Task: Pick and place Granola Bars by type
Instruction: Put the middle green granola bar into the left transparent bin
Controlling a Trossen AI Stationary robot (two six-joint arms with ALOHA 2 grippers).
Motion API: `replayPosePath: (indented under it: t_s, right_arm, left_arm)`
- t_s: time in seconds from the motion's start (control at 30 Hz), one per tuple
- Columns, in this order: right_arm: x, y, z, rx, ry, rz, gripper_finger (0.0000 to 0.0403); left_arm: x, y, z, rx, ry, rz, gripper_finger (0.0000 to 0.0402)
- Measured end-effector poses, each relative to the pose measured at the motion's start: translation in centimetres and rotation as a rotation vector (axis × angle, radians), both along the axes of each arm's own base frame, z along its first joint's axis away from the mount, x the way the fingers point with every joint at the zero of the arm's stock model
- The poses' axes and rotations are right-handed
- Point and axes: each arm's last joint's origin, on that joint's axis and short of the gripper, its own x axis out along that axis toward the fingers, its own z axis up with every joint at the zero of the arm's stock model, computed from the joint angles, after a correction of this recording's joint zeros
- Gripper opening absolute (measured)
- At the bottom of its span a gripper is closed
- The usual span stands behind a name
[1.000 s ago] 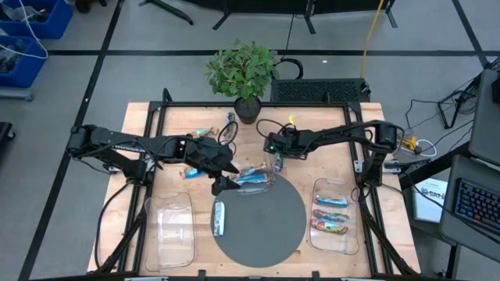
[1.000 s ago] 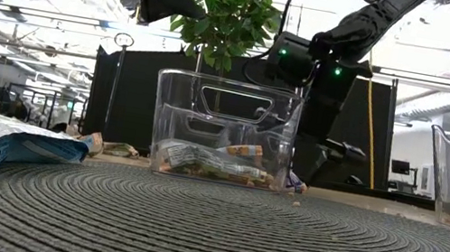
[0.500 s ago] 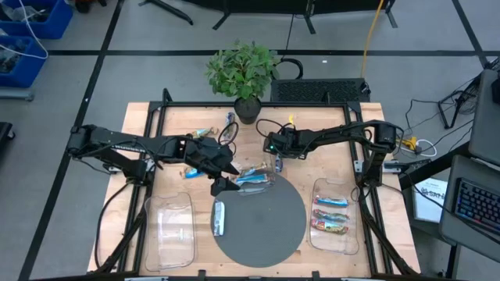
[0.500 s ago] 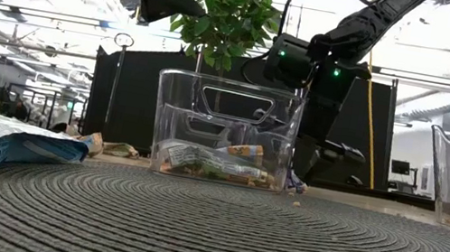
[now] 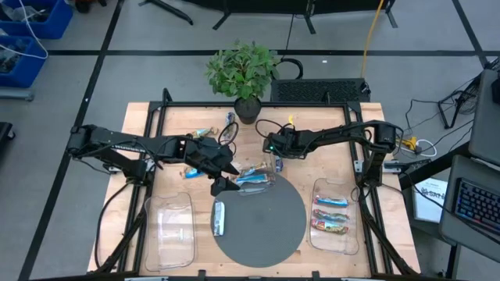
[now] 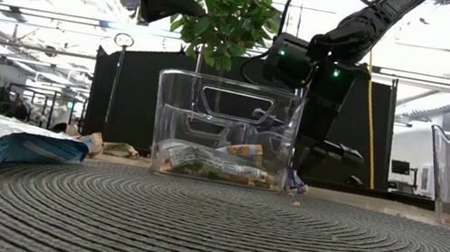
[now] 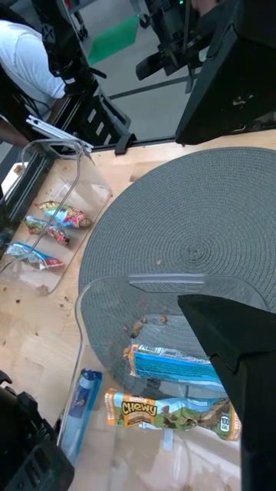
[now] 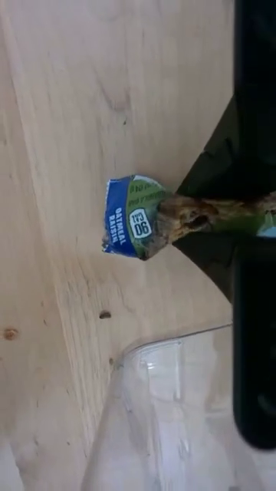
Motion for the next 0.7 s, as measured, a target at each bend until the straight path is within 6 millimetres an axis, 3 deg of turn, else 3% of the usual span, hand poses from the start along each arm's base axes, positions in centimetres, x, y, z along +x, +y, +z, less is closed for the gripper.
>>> replayPosePath:
  t_s: [0.13, 0.37, 0.7]
  right_arm:
    - [-0.1, 0.0, 0.0, -0.010, 0.020, 0.035, 0.0012]
    - [-1.0, 0.2, 0.8, -0.029, 0.091, 0.074, 0.0003]
    - [-3.3, 0.3, 7.2, -0.213, 0.036, 0.166, 0.0001]
  left_arm:
    - [0.0, 0.0, 0.0, -0.012, 0.004, 0.000, 0.0340]
    - [0.0, 0.4, 0.0, -0.017, 0.002, 0.011, 0.0340]
    - [0.7, 2.1, 1.1, -0.015, -0.131, 0.049, 0.0340]
